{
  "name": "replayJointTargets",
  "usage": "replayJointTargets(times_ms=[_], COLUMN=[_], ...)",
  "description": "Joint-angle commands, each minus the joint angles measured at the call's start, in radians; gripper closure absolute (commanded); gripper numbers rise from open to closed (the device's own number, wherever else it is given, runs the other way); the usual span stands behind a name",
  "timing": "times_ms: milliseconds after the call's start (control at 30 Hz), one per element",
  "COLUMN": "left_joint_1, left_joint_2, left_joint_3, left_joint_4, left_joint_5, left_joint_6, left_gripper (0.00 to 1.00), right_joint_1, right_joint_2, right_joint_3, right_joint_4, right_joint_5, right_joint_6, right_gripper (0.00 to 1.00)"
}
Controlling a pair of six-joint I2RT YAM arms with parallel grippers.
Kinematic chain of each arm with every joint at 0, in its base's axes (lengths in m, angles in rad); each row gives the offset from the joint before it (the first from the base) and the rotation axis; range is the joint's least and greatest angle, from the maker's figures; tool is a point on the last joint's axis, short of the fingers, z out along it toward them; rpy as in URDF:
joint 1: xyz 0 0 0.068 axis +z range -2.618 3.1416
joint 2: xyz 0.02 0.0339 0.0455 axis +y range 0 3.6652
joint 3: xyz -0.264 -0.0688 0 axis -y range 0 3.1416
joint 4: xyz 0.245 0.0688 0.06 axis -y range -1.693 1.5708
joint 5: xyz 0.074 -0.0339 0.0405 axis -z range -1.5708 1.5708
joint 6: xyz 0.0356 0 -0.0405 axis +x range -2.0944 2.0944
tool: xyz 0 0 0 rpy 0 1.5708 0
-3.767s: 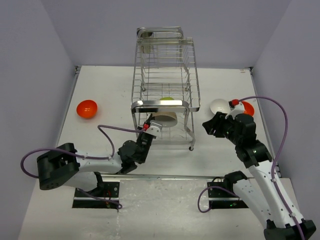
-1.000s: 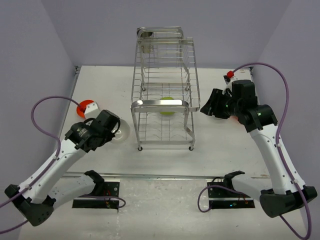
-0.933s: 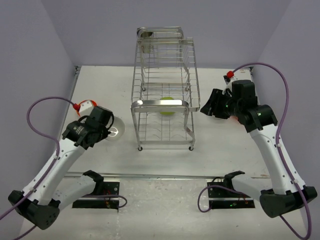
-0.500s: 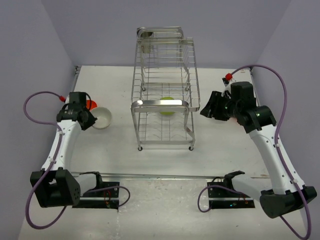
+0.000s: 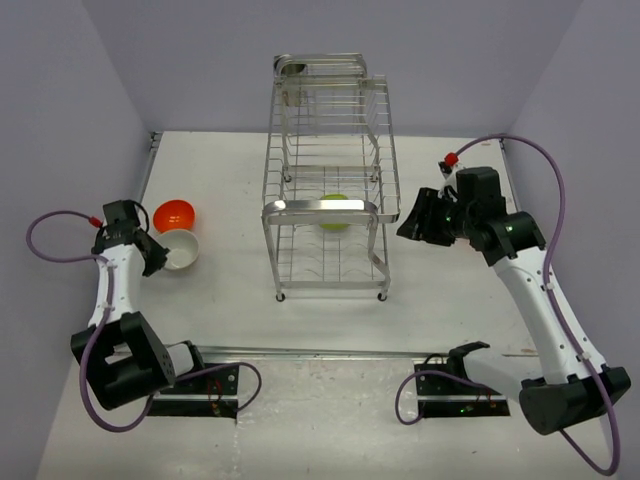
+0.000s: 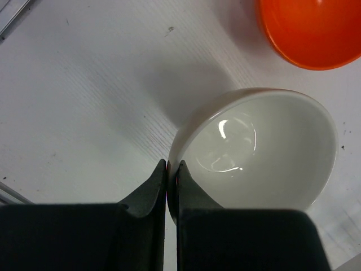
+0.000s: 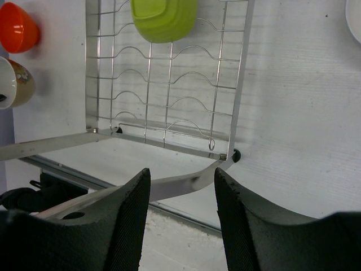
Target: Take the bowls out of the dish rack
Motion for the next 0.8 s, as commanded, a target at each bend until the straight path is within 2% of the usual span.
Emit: replayJointTargets(times_ms=[0, 300, 767], left_joint_1=[0.051, 0.126, 0.169], left_joint_2=[0.013, 0.089, 0.164], left_joint_3=[-0.009, -0.016, 0.003], left_joint_4=[0.096, 0.142, 0.153], left_joint_5=[0.038, 0.027, 0.007], left_joint_6=[0.044, 0.038, 0.029], left_gripper=[1.0, 1.0, 0.99], right_joint_1=[0.003, 0.004, 0.003], right_joint_2=[0.012, 0.007, 0.001], right_joint_3=[0.026, 0.044, 0.041], right_joint_4=[0.033, 0.025, 0.016], right_joint_5=[-0.046, -0.038, -0.036], right_joint_6=[0.001, 0.005, 0.003], right_gripper=[0.5, 0.5, 0.5])
